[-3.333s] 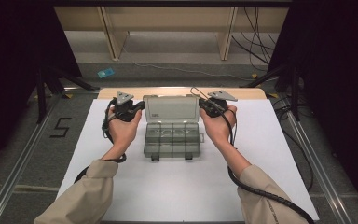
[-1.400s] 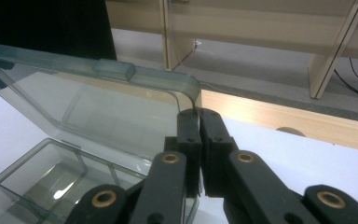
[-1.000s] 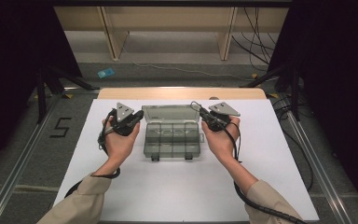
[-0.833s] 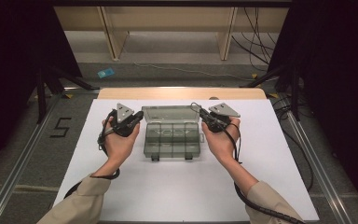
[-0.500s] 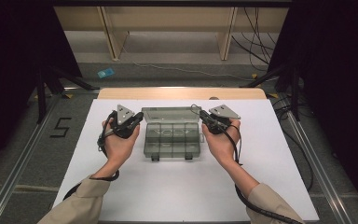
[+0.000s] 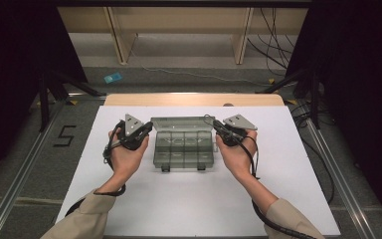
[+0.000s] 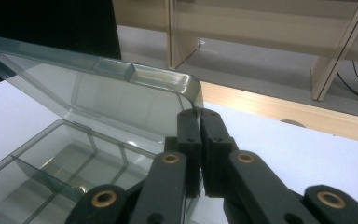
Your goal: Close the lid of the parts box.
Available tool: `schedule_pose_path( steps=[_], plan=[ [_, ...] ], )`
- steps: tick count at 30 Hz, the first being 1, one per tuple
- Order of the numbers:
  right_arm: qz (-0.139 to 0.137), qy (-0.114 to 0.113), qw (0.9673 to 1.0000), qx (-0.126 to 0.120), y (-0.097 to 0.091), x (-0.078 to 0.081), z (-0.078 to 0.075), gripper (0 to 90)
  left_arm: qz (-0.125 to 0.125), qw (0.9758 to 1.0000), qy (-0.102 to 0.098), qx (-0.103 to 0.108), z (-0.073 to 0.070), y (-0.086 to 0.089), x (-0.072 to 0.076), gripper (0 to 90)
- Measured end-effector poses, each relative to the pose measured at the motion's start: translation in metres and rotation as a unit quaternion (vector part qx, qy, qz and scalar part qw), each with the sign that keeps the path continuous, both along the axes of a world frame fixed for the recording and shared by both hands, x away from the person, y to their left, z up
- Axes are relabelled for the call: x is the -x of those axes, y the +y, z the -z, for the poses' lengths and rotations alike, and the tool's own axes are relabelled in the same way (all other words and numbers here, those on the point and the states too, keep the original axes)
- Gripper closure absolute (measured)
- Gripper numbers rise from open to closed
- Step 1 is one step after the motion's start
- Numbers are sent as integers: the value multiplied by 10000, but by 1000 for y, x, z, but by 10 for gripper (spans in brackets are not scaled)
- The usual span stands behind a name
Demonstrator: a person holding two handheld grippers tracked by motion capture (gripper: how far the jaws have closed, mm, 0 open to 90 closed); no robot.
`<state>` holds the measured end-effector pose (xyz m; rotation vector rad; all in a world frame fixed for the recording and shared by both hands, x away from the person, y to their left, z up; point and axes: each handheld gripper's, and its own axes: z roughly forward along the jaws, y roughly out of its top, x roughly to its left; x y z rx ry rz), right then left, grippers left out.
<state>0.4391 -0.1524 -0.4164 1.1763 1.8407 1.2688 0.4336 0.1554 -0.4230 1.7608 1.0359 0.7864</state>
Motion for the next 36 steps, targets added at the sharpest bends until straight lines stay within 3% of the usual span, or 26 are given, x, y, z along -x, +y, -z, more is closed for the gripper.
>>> schedule_pose_path(
  steps=[4,20,22,23,25,36],
  plan=[
    [-21,75,10000,-15,0,3,0,884,-3,10000,-9,-7,1,0,2,883],
    [-31,31,10000,51,-1,9,3,886,41,10000,-7,-73,3,0,8,881],
    [-61,25,9999,91,-2,10,3,885,51,10000,3,-68,4,0,9,880],
    [-142,110,9998,64,-2,12,3,885,77,9998,30,-170,4,1,10,880],
    [-95,44,9999,74,-2,11,4,885,86,9999,6,-70,5,0,10,879],
    [-208,122,9996,110,-3,18,7,879,162,9997,79,-174,7,1,16,876]
  ],
)
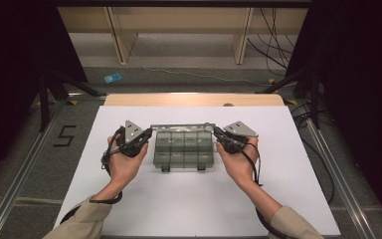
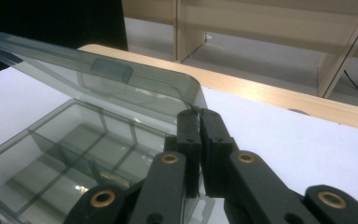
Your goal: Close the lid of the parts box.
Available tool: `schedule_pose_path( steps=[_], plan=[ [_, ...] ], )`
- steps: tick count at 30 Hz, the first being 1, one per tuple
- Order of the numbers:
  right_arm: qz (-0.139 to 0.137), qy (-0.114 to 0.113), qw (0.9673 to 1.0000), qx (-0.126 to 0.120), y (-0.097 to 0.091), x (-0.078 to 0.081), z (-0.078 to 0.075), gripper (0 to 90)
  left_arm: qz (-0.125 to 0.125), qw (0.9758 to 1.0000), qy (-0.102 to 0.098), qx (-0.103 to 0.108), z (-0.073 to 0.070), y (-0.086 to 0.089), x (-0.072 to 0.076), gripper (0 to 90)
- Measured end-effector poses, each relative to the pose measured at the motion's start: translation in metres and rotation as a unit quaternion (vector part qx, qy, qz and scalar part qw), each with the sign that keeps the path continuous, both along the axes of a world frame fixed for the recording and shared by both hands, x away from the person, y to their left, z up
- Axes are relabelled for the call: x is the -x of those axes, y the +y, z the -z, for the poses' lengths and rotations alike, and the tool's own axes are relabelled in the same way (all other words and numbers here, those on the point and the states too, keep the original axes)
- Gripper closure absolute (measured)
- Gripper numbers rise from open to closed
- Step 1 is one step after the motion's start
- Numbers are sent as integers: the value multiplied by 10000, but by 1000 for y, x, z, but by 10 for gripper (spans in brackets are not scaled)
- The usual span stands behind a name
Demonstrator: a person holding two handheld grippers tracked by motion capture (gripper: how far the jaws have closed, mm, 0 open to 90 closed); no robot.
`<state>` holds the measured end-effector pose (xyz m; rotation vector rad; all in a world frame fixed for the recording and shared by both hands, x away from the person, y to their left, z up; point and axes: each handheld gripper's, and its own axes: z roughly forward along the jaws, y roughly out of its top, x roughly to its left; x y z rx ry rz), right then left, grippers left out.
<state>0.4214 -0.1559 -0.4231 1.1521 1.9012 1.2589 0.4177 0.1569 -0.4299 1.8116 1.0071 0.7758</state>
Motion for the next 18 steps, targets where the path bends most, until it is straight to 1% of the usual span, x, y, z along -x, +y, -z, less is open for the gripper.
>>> schedule_pose_path(
  steps=[1,3,5,6,8,9,10,11,12,13,14,15,16,17,18],
  plan=[
    [12,-34,10000,22,0,0,1,878,3,10000,12,15,0,0,1,875],
    [-35,26,10000,-6,0,2,1,877,18,10000,12,7,1,0,2,876],
    [-54,54,10000,57,-1,4,1,876,36,10000,39,-13,2,1,3,875],
    [-49,-14,10000,75,-2,4,3,874,38,10000,38,-10,2,1,4,875],
    [-63,26,9999,85,-2,5,4,872,69,9999,72,-23,3,1,6,873],
    [-83,-26,9999,120,-3,6,5,870,100,9999,78,-29,4,1,6,868],
    [-83,-26,9999,120,-3,6,5,870,88,9999,86,-30,4,1,8,868],
    [-194,40,9998,63,-4,7,6,867,125,9998,110,-52,5,2,10,866],
    [-194,40,9998,63,-4,7,6,867,125,9998,110,-52,5,2,10,863],
    [-232,-6,9996,151,-6,8,7,860,142,9998,129,-52,6,2,12,860],
    [-242,76,9997,69,-5,10,8,855,153,9998,139,-62,7,3,13,856],
    [-242,76,9997,69,-5,10,8,855,153,9998,139,-62,7,3,13,852],
    [-239,89,9996,119,-7,11,7,851,177,9997,149,-104,7,3,14,852],
    [-280,106,9995,64,-7,11,9,845,204,9996,155,-94,8,4,15,848],
    [-267,109,9995,131,-9,13,9,838,202,9996,175,-112,9,4,16,840]
  ],
)
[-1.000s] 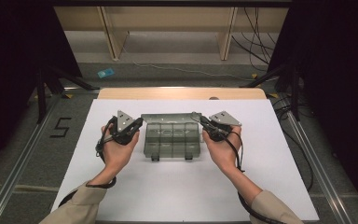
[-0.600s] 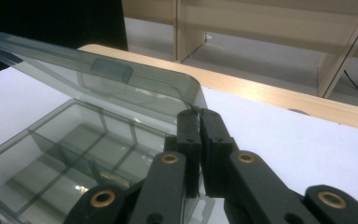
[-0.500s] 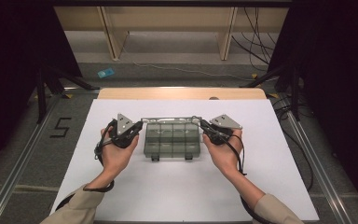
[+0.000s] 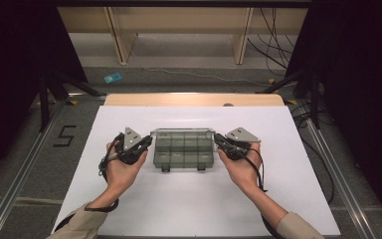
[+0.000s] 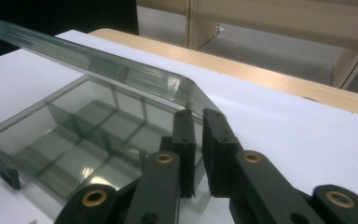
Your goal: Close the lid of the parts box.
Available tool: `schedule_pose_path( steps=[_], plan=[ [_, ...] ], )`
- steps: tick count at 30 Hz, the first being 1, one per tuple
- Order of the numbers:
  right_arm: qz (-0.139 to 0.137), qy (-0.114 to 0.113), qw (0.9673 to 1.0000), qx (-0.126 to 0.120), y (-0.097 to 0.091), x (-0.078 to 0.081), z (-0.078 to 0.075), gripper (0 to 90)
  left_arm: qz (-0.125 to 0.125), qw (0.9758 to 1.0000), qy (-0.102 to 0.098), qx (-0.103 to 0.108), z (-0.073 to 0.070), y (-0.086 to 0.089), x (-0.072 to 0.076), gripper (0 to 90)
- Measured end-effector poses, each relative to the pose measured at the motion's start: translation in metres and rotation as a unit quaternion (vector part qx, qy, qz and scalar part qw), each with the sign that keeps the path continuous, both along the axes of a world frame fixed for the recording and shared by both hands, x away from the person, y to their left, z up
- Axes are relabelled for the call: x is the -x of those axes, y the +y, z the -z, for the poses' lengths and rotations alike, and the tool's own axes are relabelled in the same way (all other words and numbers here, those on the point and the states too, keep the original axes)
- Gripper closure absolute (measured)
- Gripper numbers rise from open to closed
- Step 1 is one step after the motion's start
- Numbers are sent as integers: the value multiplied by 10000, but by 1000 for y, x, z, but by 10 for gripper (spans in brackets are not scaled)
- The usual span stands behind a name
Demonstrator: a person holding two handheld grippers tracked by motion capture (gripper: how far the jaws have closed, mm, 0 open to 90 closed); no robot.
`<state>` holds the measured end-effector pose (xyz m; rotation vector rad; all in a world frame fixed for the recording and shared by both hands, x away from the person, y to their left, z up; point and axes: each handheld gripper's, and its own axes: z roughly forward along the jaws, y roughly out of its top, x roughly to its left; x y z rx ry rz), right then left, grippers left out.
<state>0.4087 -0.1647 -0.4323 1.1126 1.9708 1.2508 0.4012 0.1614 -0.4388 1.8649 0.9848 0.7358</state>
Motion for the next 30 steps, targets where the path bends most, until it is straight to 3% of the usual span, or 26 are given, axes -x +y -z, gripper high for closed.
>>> schedule_pose_path(
  steps=[2,4,7,8,9,13,18,22,30],
  plan=[
    [-81,-38,9999,64,-3,2,1,798,21,10000,51,-10,1,2,3,808],
    [-191,127,9997,57,-7,6,3,732,109,9998,129,76,2,4,7,725],
    [-392,121,9991,60,-16,9,6,593,250,9993,219,170,1,7,12,514],
    [-584,182,9981,-54,-22,10,7,512,307,9989,283,226,0,8,14,371],
    [-584,182,9981,-54,-22,10,7,512,320,9986,331,269,0,9,15,371],
    [-748,230,9968,-140,-27,11,4,386,458,9971,437,424,-5,9,17,231],
    [-822,355,9959,-135,-27,12,-2,294,592,9961,438,484,-16,6,17,193],
    [-897,440,9948,-173,-25,12,-10,277,635,9945,510,665,-23,5,17,214],
    [-864,503,9948,-196,-25,10,-23,275,572,9946,498,703,-33,0,13,265]
  ],
)
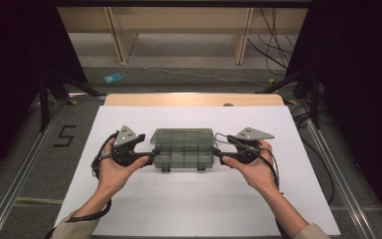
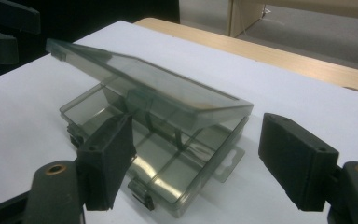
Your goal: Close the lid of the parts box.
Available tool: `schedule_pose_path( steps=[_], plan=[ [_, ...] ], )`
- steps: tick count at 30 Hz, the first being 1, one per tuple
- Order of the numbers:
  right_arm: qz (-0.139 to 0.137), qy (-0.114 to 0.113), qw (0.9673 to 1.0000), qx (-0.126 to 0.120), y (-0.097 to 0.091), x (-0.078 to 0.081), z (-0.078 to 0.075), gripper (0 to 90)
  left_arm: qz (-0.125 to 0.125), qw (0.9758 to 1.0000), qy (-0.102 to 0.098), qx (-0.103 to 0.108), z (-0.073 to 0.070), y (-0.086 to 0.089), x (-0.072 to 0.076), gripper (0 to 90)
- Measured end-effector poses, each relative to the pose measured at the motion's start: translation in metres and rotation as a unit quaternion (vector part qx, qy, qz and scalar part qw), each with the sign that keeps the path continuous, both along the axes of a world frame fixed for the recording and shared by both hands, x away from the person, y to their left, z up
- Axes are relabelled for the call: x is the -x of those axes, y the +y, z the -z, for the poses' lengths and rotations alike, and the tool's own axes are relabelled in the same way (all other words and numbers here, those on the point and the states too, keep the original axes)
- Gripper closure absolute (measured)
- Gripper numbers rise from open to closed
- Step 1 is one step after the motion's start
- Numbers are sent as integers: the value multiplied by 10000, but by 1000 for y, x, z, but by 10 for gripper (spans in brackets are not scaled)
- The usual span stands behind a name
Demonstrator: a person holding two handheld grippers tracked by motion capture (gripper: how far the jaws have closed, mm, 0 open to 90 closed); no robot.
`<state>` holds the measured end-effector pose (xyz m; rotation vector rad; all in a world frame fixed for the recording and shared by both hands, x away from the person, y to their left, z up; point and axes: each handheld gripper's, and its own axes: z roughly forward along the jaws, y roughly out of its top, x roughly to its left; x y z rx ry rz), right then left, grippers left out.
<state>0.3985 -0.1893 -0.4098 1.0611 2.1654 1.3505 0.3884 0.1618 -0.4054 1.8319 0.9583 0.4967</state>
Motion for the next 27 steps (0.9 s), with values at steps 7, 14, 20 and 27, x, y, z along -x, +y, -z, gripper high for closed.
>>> schedule_pose_path(
  steps=[7,14,20,27],
  plan=[
    [90,-86,9998,-173,5,-11,-5,471,-167,9998,8,-78,-7,-5,-9,475],
    [40,-2,9995,-308,10,-14,-9,785,-378,9991,-29,-172,-11,-9,-13,802],
    [-43,-20,9999,-104,13,-13,-7,900,-425,9981,83,-429,-6,-14,-15,897],
    [-90,-69,9999,-31,16,-13,-5,900,-350,9977,181,-549,-5,-13,-14,898]
  ],
)
